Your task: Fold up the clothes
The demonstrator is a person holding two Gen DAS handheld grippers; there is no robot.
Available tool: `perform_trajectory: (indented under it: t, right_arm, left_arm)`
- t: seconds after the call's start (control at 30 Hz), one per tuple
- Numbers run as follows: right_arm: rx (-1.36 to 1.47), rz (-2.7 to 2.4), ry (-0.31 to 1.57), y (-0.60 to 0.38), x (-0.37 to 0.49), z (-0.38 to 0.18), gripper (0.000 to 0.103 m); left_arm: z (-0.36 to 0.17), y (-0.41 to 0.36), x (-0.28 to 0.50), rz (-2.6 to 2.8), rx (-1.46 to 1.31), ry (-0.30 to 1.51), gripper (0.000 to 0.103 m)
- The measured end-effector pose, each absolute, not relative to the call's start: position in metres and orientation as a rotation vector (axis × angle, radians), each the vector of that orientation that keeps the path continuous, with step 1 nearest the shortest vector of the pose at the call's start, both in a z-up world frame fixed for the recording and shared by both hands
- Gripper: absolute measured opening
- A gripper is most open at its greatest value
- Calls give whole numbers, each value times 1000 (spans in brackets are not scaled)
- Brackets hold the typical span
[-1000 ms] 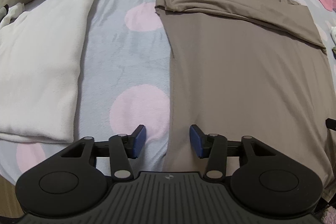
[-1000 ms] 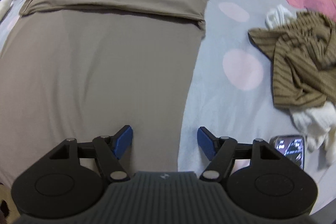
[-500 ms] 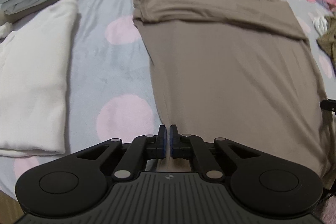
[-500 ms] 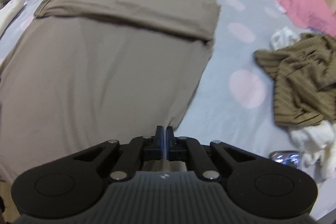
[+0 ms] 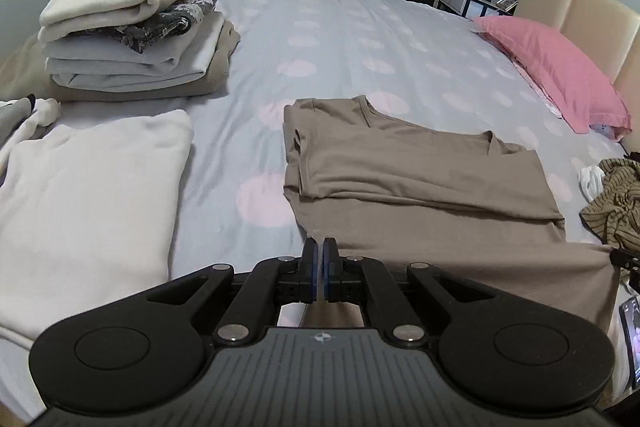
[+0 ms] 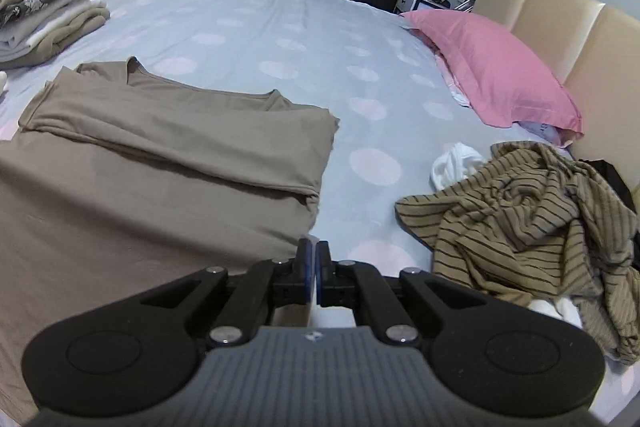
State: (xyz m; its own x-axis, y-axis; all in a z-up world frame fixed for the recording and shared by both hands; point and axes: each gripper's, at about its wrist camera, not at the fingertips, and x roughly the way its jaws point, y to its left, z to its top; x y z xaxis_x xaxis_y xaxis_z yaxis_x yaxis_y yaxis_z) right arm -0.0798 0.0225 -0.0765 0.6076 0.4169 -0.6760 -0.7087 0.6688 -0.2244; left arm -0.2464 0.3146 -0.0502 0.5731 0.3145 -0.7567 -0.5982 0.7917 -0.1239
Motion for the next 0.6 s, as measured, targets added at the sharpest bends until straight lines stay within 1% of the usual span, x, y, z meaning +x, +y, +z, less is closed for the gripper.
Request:
perform_trajectory:
  t: [0.1, 0.2, 0.23, 0.27, 0.3, 0.33, 0.37, 0.5, 0.53, 0.57, 0.6]
  right_arm:
    - [-531, 697, 664, 31, -76, -88, 2]
    - [-568, 688, 676, 35, -77, -98, 6]
    - [-578, 681, 677, 35, -78, -101, 11]
    - [-589, 673, 678, 36, -79, -104, 20]
    - [-591, 664, 678, 35, -79, -105, 26]
    - [-590, 655, 678, 34, -78, -106, 36]
    - [-590, 651, 673, 33, -79, -105, 38]
    - [-609, 662, 640, 29, -88, -100, 40]
    - [-630, 674, 622, 29, -92, -100, 40]
    - [-654, 687, 602, 30, -97, -99, 43]
    - [-679, 699, 582, 31, -102, -99, 47]
  left_arm:
    - [-58, 317, -243, 563, -386, 825, 1]
    - [-66, 320, -241, 574, -382, 855, 3]
    - [-68, 320, -240, 578, -380, 865, 4]
    - [-71, 321, -239, 582, -378, 874, 4]
    - [-74, 322, -238, 586, -377, 884, 9]
    - [-75, 321, -237, 583, -369, 892, 14]
    - [-74, 316, -237, 562, -347, 895, 16]
    - [-71, 297, -235, 482, -257, 904, 21]
    - [-71, 292, -235, 461, -235, 906, 24]
    - [-70, 287, -235, 441, -213, 907, 26]
    - [-69, 283, -234, 421, -190, 909, 32]
